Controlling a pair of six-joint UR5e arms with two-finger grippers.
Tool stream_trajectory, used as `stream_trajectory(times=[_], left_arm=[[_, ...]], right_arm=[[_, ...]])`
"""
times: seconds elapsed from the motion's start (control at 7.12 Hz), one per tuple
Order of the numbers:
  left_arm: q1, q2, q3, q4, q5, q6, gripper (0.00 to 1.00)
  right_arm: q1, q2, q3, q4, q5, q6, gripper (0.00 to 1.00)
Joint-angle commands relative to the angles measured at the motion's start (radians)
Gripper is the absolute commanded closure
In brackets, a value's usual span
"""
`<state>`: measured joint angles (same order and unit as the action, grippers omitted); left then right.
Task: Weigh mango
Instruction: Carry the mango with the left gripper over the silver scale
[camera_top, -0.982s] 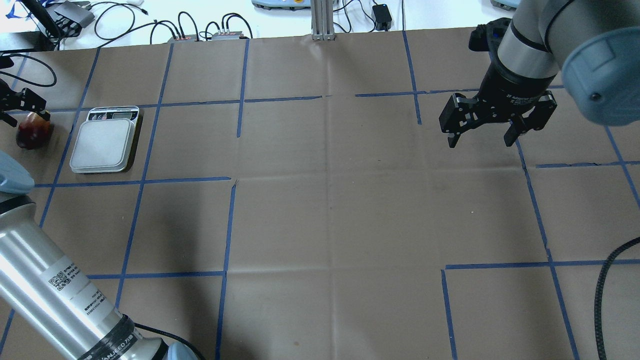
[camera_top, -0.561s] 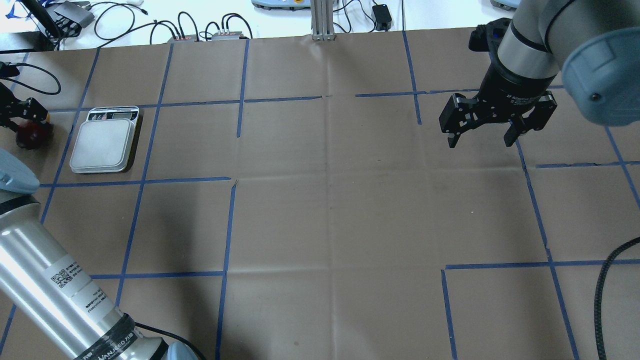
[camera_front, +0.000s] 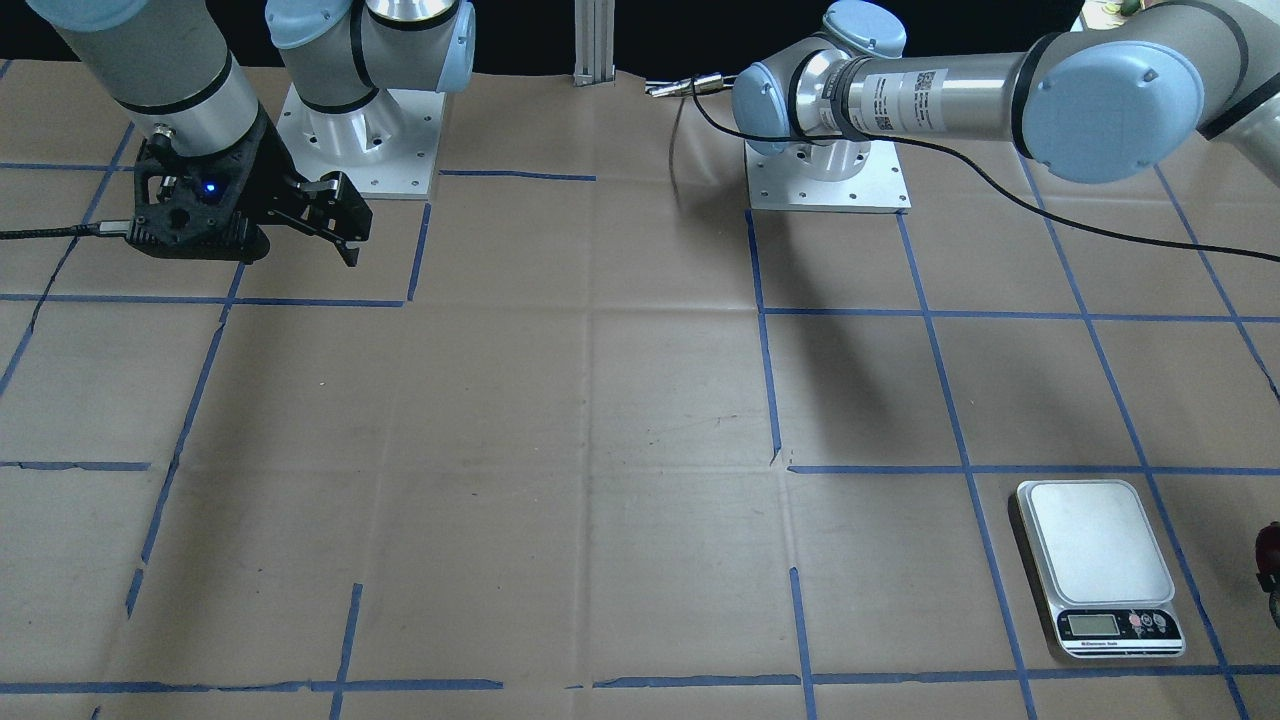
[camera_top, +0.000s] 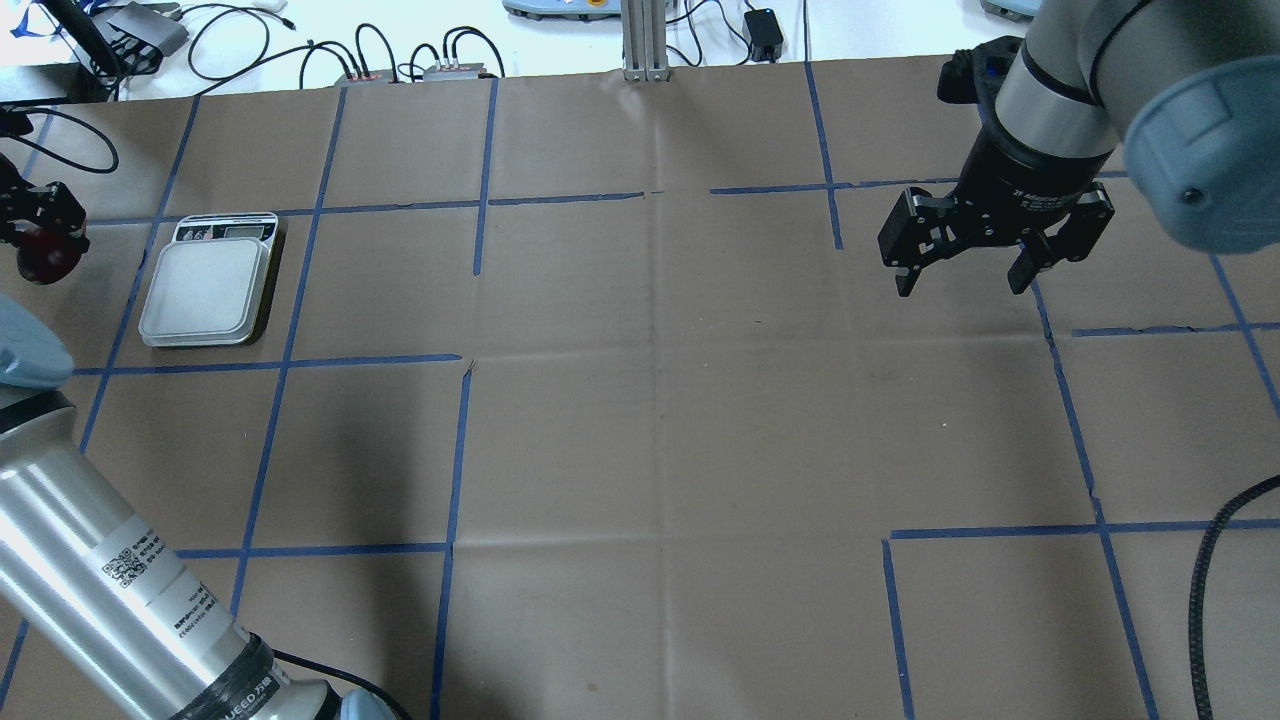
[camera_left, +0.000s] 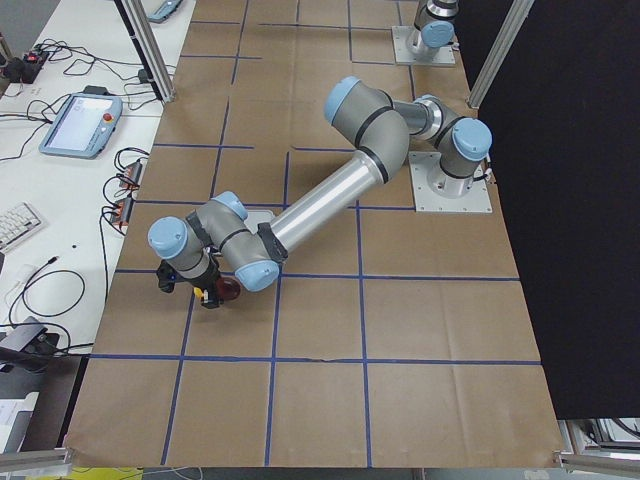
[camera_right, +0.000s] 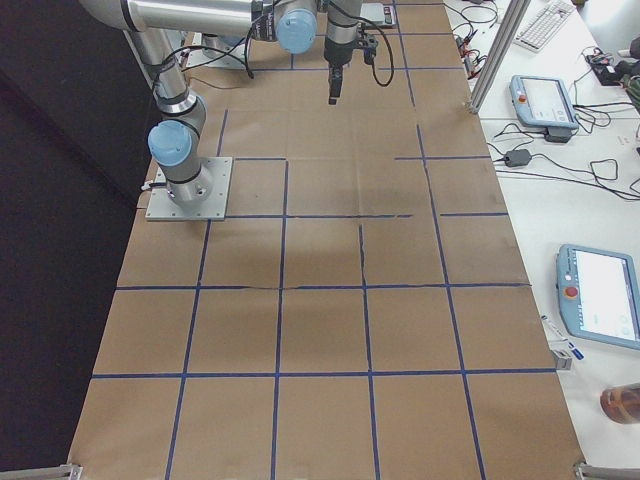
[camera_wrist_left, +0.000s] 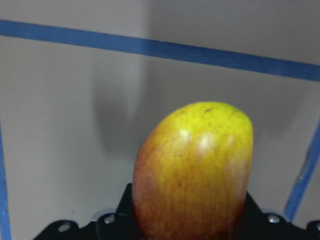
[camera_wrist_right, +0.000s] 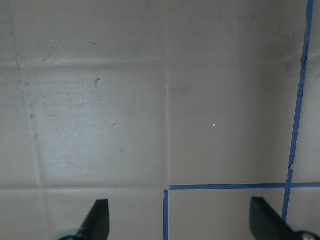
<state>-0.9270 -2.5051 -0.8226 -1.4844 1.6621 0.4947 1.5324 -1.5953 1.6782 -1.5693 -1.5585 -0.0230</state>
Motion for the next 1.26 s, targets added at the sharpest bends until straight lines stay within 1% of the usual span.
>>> stream_trajectory(times=[0.0,0.14,0.28,0.42,0.56,0.7,0.84,0.98,1.12], left_arm=[[-0.071,0.154,-0.247,-0.001,-0.004,-0.062,1.0],[-0.081,0.211,-0.339,0.027,-0.005,-0.092,1.0],[-0.111,0.242,-0.415,0.057,-0.007,-0.094,0.99],[-0.146,0.245,-0.429,0.108,-0.007,-0.094,0.99],[-0.157,0.247,-0.444,0.111,-0.008,-0.097,0.96],[-0.162,0.243,-0.438,0.116,-0.018,-0.094,0.91],[-0.162,0.241,-0.441,0.14,-0.053,-0.094,0.58],[-0.164,0.233,-0.449,0.166,-0.058,-0.094,0.08],[-0.164,0.235,-0.452,0.155,-0.058,-0.093,0.01]], right_arm=[[0.0,0.0,0.0,0.0,0.0,0.0,0.0],[0.0,0.0,0.0,0.0,0.0,0.0,0.0],[0.0,0.0,0.0,0.0,0.0,0.0,0.0],[0.0,0.0,0.0,0.0,0.0,0.0,0.0],[0.0,0.0,0.0,0.0,0.0,0.0,0.0],[0.0,0.0,0.0,0.0,0.0,0.0,0.0],[0.0,0.0,0.0,0.0,0.0,0.0,0.0],[0.0,0.0,0.0,0.0,0.0,0.0,0.0],[0.0,0.0,0.0,0.0,0.0,0.0,0.0]])
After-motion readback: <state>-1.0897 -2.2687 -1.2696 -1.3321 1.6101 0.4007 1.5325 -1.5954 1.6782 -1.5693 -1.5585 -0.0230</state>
